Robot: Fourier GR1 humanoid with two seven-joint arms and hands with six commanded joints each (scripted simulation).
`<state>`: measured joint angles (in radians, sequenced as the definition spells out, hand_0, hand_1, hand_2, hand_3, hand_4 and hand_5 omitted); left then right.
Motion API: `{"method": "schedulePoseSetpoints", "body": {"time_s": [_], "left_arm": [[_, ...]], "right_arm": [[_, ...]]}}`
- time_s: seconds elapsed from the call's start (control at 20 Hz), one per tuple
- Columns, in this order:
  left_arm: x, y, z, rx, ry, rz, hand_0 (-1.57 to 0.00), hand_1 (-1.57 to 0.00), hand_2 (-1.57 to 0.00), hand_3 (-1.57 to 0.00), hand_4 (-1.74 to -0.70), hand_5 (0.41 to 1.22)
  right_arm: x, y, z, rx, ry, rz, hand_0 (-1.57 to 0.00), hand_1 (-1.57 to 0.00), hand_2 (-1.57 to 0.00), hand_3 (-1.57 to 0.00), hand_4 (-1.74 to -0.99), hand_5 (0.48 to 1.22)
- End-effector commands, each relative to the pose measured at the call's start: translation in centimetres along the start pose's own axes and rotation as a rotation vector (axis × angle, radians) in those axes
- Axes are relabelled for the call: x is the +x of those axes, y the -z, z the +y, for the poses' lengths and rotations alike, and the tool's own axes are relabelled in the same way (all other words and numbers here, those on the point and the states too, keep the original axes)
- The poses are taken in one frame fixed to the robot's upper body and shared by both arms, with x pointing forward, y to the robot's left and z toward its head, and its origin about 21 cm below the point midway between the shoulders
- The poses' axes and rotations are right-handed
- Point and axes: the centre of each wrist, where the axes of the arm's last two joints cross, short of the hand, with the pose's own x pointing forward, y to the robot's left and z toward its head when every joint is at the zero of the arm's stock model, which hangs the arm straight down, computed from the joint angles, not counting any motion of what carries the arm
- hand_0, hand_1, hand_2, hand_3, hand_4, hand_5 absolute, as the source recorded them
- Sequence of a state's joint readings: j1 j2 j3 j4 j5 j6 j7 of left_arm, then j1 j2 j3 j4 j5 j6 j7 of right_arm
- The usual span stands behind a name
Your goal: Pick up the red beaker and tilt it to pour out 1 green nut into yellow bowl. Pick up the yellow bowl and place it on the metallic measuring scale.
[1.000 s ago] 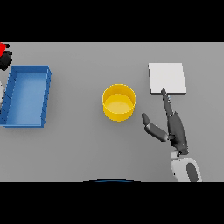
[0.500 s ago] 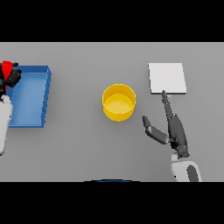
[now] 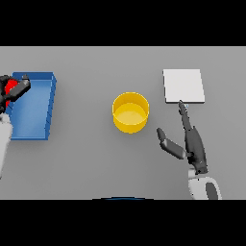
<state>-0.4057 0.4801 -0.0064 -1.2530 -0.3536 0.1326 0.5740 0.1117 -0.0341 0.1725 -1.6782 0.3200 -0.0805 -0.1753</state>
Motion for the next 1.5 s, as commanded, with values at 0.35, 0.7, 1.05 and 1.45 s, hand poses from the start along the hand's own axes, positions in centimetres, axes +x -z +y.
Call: {"method": "schedulePoseSetpoints", "body": {"time_s": [0.35,0.7,1.05,1.45], "left_arm": [[-0.9,0.8,-1.1,-0.062,0.098,-0.023,-0.16,-0.13,-0.14,-0.13,-0.80,0.649],[-0.8,0.4,-0.7,-0.051,0.072,-0.088,-0.03,-0.03,-0.03,-0.03,-0.75,0.662],[-0.8,0.5,-1.1,-0.046,0.088,-0.090,-0.01,0.00,-0.01,0.00,-0.74,0.689],[-0.4,0.4,-0.5,-0.049,0.096,-0.090,0.00,0.00,0.00,0.00,-0.75,0.706]], "right_arm": [[0.2,0.2,-0.2,0.004,-0.013,0.006,0.00,0.00,0.00,0.00,-1.019,0.643],[2.0,4.3,-2.2,0.311,-0.329,-0.034,0.00,0.00,0.00,0.00,-1.071,0.678],[4.1,8.8,-1.4,0.635,-0.719,-0.168,0.00,0.00,0.00,0.00,-1.207,0.674],[5.4,12.4,1.0,0.915,-1.057,-0.270,0.00,0.00,0.00,0.00,-1.213,0.714]]}}
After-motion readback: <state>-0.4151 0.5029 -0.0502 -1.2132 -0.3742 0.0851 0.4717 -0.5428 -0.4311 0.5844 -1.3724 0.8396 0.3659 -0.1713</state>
